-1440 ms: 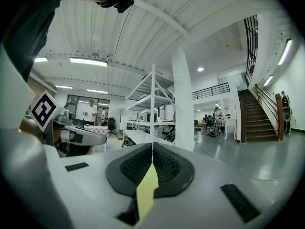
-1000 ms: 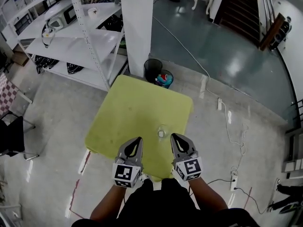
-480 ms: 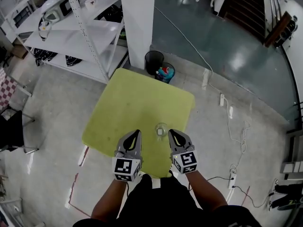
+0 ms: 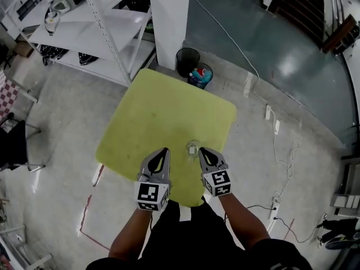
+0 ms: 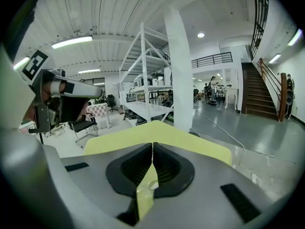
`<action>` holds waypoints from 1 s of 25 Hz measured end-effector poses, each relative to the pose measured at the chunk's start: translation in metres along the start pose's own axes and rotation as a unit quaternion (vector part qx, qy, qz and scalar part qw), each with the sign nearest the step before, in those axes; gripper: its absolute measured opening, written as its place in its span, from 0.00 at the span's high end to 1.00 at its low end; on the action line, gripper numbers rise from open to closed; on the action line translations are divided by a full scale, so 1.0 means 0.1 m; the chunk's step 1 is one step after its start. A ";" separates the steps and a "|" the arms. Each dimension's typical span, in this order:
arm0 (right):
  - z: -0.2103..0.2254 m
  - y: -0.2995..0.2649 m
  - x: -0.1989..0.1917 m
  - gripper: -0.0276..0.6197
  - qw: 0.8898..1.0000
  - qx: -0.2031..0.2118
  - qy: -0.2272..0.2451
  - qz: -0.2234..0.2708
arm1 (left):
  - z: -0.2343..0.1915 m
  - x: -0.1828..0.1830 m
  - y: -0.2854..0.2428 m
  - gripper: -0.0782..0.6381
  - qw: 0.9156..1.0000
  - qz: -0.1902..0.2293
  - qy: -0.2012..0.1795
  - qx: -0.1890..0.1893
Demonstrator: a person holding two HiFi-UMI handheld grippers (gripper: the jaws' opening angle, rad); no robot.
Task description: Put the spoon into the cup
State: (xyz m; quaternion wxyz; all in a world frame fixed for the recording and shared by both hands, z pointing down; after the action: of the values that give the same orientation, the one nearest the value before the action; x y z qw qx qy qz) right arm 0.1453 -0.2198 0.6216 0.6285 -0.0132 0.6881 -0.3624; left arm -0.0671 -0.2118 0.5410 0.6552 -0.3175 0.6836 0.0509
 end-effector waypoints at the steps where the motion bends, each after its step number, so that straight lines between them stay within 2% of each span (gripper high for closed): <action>1: 0.01 -0.03 -0.03 0.94 1.000 0.002 -0.002 -0.006 | 0.00 -0.02 -0.01 0.88 1.000 -0.001 0.001 0.001; 8: 0.03 -0.23 -0.14 0.94 0.999 0.024 -0.032 -0.036 | -0.01 -0.06 -0.05 0.88 1.000 -0.018 0.000 0.007; 13: 0.00 -0.27 -0.19 0.94 0.997 0.044 -0.037 -0.048 | -0.04 -0.09 0.05 0.88 1.000 -0.021 0.003 0.019; 19: 0.07 -0.14 -0.12 0.94 0.998 0.031 -0.041 -0.033 | -0.01 -0.07 0.08 0.88 1.000 -0.018 0.004 0.020; 25: 0.06 0.08 0.14 0.94 0.999 0.022 -0.030 0.008 | 0.03 -0.02 0.12 0.88 1.000 -0.010 0.003 0.014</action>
State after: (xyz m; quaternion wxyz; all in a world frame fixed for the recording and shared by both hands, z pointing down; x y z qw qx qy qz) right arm 0.1513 -0.2234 0.6054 0.6521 -0.0050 0.6608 -0.3715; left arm -0.0708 -0.2002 0.5378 0.6582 -0.3151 0.6829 0.0336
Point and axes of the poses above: the fingertips, and each gripper's own axes: y backward along the fingers, z to its right, x out of its top, the point moved 9 cm from there along y, backward along the fingers, and after that the axes turned 4 degrees about -z, right-handed, at the moved point
